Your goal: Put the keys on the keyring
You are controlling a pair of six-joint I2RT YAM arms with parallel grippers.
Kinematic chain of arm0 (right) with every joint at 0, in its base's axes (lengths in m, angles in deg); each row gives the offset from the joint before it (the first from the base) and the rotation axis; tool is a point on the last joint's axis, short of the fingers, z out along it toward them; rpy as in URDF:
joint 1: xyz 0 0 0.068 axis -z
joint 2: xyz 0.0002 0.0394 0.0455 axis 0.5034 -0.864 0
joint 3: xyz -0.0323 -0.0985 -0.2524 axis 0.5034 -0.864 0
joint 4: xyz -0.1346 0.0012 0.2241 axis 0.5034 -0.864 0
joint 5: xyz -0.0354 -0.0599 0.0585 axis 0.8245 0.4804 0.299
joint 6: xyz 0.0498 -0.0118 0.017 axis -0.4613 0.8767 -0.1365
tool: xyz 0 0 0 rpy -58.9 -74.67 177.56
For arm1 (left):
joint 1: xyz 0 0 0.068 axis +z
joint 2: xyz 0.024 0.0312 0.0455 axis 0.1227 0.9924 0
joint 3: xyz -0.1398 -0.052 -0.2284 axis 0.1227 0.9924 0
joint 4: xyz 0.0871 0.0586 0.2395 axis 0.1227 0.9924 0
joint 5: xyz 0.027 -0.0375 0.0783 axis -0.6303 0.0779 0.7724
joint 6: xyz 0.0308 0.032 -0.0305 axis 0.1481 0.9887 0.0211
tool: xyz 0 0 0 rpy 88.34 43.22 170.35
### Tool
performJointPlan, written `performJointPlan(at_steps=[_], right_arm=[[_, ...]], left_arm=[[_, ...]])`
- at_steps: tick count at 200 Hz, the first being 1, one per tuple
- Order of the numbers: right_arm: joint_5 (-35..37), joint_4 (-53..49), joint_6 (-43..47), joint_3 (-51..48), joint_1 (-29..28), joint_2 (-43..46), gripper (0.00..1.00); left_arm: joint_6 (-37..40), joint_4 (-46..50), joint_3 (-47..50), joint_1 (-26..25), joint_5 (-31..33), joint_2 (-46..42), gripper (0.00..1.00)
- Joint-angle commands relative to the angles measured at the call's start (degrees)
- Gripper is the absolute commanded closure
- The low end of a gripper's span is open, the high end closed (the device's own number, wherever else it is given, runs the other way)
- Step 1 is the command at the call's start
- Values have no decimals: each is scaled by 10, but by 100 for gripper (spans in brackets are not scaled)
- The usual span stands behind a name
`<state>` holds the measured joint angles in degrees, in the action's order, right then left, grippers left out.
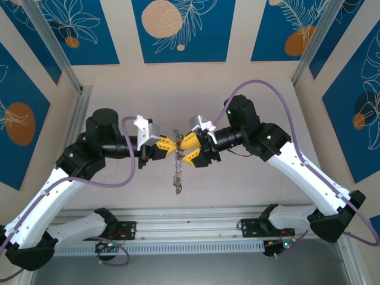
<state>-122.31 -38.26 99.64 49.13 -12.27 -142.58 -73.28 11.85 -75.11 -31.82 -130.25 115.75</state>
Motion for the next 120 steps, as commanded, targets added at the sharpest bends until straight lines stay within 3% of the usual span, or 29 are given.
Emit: performJointPlan(at_steps=[1,37,68,120], right_arm=[[-21,14,-14,1,2,-11,54],[-20,17,-14,4,2,-21,64],[-15,14,-7,-2,2,-20,82],[-23,12,-2,-23,2,-16,93]], left_arm=[[-10,-43,0,-7,-25,-14,100],[-11,-50,5,-7,-25,-17,100],[-17,-62,12,-6,-23,-21,100],[-35,-99,22,-7,-21,-30,100]])
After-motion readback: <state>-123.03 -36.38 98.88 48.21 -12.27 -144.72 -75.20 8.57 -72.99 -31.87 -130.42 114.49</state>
